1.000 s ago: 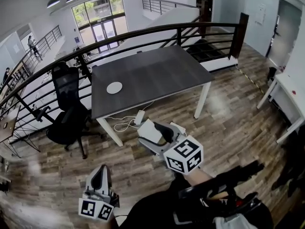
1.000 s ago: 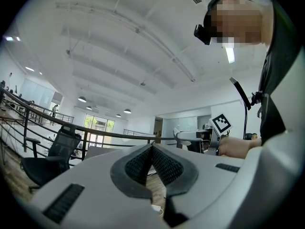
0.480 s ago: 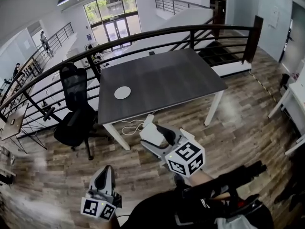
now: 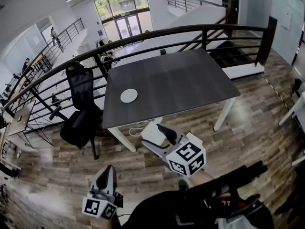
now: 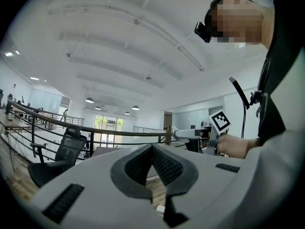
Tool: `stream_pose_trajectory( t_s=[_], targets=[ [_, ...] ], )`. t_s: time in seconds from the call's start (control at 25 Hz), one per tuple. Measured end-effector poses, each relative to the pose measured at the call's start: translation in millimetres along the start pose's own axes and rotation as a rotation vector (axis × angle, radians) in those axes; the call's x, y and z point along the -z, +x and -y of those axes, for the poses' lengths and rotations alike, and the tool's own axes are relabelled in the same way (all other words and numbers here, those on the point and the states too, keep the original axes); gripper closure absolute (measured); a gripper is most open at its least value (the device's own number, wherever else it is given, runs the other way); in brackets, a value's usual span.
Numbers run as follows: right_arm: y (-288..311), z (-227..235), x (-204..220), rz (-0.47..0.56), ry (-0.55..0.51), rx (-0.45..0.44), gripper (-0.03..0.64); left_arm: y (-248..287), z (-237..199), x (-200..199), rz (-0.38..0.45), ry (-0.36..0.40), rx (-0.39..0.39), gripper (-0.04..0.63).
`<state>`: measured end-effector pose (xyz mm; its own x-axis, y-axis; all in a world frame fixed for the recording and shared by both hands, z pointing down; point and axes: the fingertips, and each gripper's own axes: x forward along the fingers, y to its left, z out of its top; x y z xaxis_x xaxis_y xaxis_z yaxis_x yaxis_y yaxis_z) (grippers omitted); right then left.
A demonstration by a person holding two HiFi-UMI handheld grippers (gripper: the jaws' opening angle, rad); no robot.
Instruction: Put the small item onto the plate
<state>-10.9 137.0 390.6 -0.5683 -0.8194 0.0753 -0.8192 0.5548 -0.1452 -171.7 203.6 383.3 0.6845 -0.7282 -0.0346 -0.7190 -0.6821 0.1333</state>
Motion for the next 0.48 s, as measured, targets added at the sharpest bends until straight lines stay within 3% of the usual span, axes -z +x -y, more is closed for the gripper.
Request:
stream_pose_trajectory(
  t_s=[0.48],
  targets=[
    [20,69,-13,-0.006,-0.002,-0.097,0.305,64,1,3,-0.049,0.059,-0.14,0.591]
  ],
)
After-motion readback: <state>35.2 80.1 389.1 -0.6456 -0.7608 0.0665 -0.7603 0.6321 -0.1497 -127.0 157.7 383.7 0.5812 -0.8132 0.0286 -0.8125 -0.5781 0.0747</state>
